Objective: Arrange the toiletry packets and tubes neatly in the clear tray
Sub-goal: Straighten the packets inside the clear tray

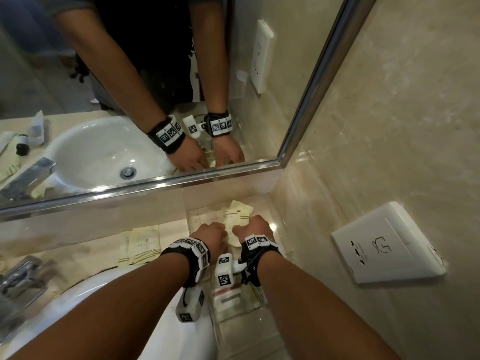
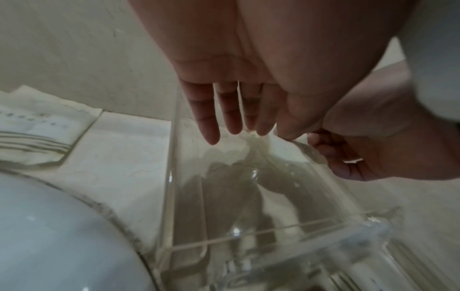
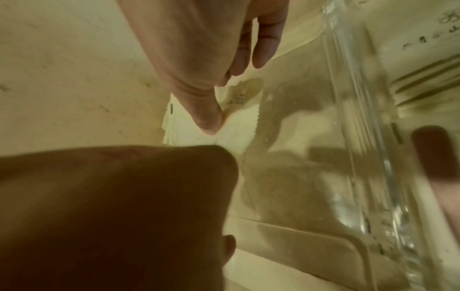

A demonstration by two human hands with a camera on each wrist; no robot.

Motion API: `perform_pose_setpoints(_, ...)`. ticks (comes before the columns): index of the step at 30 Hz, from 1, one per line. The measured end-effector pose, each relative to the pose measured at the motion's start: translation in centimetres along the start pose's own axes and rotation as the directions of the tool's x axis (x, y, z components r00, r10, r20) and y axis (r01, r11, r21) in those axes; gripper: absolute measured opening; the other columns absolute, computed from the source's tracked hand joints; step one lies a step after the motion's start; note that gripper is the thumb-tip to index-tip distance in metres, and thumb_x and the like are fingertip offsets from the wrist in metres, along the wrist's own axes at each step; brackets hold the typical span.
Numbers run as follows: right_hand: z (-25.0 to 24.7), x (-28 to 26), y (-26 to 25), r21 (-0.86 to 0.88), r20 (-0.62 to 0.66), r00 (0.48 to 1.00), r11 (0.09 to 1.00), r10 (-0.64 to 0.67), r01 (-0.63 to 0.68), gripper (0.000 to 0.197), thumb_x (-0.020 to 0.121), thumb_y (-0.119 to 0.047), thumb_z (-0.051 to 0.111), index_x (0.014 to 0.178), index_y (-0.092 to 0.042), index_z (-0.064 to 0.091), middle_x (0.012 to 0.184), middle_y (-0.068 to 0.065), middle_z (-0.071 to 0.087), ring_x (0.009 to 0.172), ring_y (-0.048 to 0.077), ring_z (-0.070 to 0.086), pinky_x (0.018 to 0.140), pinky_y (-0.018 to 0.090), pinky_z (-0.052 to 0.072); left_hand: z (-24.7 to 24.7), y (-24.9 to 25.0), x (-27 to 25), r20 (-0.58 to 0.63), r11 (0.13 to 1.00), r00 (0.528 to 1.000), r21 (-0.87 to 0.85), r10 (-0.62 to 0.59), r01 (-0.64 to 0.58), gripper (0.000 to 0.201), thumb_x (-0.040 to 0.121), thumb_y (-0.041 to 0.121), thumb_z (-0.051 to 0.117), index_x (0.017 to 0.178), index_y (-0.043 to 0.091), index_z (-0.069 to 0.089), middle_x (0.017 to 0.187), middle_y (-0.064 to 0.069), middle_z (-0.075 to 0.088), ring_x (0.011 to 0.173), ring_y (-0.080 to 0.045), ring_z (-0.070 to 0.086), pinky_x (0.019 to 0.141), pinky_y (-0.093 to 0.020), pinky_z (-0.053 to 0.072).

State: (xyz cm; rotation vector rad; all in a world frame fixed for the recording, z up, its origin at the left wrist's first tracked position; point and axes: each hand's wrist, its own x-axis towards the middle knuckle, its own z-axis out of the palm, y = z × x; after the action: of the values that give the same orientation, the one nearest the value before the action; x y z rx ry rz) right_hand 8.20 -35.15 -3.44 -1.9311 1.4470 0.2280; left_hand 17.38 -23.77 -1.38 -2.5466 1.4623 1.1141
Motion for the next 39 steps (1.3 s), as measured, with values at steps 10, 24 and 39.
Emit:
perform_pose_setpoints(10,-1.1,-1.6,2.0,0.268,0.025,0.983,0.948,-0.184,0.17,0.032,0.084,-0.035,0.067,0.113,-0.02,0.068,0.099,-0.008,0.07,0.087,0.013,0.066,0.077,0.033,0.055,0.1,-0.4,-1.9,-0.089,0.996,0.995,-0.08,-0.052,0.045,0.049,0.089,0.04,0.053,0.137,0.028,0.049,0.142,0.0,0.048,0.126,-0.023,0.049,0.105,-0.036,0.042)
perform_pose_setpoints(24,-2.1,-7.5,4.2,0.14,0.264,0.873,0.912,-0.41,0.386,0.021,0.084,-0.023,0.071,0.101,-0.034,0.068,0.089,-0.01,0.07,0.068,0.009,0.068,0.066,0.03,0.06,-0.3,1.4,-7.3,-0.105,0.993,0.992,-0.1,-0.075,0.064,0.059,0.091,0.04,0.061,0.143,0.026,0.037,0.127,-0.006,0.062,0.112,-0.026,0.061,0.089,-0.031,0.048)
perform_pose_setpoints(39,-2.0,-10.7,5.3,0.274,0.193,0.906,0.908,-0.376,0.318,0.039,0.096,-0.03,0.049,0.136,-0.033,0.055,0.108,0.004,0.069,0.081,0.021,0.069,0.071,0.04,0.062,0.6,1.5,-9.8,-0.245,0.925,0.96,-0.379,-0.139,0.037,0.03,0.093,0.011,0.041,0.107,0.03,0.059,0.083,0.0,0.064,0.061,-0.017,0.057,0.052,-0.025,0.047)
